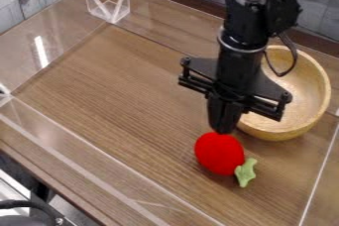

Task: Move the red fruit to the right

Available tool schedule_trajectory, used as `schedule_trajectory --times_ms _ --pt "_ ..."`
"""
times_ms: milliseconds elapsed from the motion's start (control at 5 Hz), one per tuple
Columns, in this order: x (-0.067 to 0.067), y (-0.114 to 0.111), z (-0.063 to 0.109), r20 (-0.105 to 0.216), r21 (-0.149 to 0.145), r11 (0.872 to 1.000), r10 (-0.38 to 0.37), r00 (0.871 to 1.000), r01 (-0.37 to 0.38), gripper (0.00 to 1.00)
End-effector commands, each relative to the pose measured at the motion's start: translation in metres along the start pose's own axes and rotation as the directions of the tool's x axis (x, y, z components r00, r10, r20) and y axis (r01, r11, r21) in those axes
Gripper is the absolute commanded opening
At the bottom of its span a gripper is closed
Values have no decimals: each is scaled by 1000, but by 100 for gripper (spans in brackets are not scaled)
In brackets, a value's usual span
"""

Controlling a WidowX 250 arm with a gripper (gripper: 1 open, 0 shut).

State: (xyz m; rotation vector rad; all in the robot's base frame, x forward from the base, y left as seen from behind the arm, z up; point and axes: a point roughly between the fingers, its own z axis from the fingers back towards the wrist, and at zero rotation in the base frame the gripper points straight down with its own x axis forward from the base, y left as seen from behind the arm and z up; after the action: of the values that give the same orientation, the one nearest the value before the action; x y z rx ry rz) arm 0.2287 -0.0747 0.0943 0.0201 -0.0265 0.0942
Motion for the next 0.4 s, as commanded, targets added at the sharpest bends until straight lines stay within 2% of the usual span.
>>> schedule_trajectory --times_ms 0,200 --pt "4 3 8 33 -14 1000 16 999 -15 0" --pt "6 5 12 38 -16 1000 25 999 -25 0"
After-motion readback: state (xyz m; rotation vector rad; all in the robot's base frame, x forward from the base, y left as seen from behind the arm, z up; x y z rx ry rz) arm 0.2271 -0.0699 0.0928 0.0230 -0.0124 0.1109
